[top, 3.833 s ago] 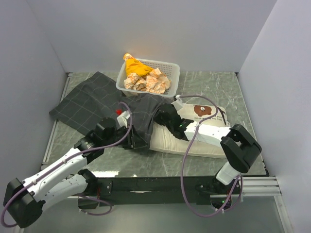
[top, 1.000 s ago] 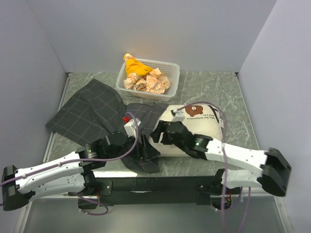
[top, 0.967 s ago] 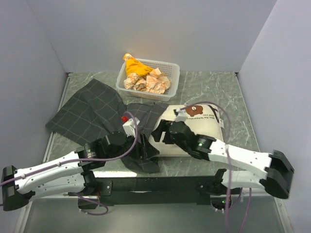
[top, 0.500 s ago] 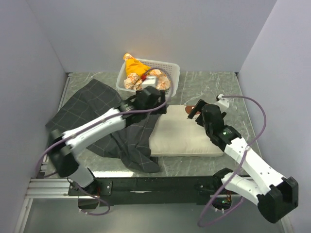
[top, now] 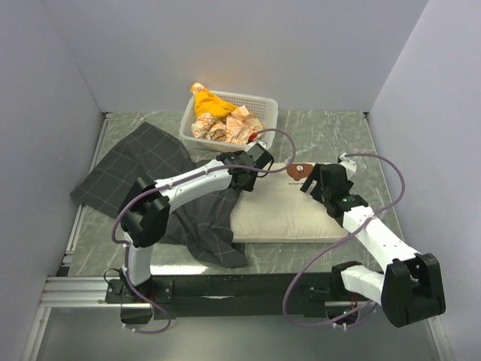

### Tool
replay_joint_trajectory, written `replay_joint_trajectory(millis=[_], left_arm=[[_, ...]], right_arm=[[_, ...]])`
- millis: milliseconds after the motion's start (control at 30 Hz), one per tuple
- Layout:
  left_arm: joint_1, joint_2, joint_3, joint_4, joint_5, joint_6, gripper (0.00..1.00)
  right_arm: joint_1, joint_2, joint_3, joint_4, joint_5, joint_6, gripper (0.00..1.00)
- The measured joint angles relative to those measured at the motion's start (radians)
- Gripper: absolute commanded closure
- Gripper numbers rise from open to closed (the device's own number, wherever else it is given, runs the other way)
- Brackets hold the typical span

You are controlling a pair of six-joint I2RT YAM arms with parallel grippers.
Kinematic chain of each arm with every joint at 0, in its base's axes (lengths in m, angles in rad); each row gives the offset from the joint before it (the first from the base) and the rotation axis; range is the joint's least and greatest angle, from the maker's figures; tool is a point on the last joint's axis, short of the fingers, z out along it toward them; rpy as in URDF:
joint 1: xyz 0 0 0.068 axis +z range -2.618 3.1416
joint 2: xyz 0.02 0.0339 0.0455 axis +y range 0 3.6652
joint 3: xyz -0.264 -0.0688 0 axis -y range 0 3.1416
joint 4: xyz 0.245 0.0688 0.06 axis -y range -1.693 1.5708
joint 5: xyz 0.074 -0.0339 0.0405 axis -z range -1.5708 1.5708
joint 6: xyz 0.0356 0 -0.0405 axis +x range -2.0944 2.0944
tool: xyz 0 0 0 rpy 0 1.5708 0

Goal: Put the pillow into the pillowcase

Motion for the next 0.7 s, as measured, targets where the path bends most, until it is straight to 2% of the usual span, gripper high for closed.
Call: replay_joint_trajectory(millis=[33, 67, 133, 167, 233, 400, 533, 600, 633, 700], left_arm=[[0.0, 0.004, 0.01, -0.001, 0.002, 0.003, 0.94], [0.0, 0.008, 0.02, -0.007, 0.004, 0.015, 0.99], [-0.001, 0.013, 0.047, -0.017, 0.011, 0.023, 0.99], [-0.003, 0.015, 0.066, -0.024, 0.018, 0.028, 0.99], [-0.01, 0.017, 0.108, -0.04, 0.022, 0.037, 0.99], [-0.041, 0.018, 0.232, -0.072, 0.061, 0.043, 0.99], [-0.043, 0.018, 0.255, -0.031, 0.149, 0.008, 0.99], [-0.041, 0.018, 0.249, -0.005, 0.187, -0.019, 0.82], [-0.04, 0.016, 0.235, 0.018, 0.201, -0.033, 0.62], [-0.035, 0.011, 0.203, 0.053, 0.224, -0.045, 0.44]], right_arm=[[0.0, -0.003, -0.013, 0.019, -0.011, 0.001, 0.32], [-0.004, -0.01, -0.029, 0.039, -0.023, -0.001, 0.59], [-0.004, -0.031, -0.068, 0.076, -0.043, -0.006, 0.71], [0.005, -0.053, -0.096, 0.096, -0.055, 0.01, 0.87], [0.058, -0.087, -0.122, 0.113, -0.052, 0.029, 0.99], [0.306, -0.167, -0.13, 0.077, -0.03, 0.103, 1.0], [0.423, -0.229, -0.14, 0.014, -0.035, 0.159, 1.0], [0.427, -0.238, -0.14, -0.012, -0.023, 0.177, 1.0], [0.426, -0.239, -0.14, -0.021, -0.018, 0.182, 1.0], [0.418, -0.245, -0.14, -0.031, -0.011, 0.193, 0.94]])
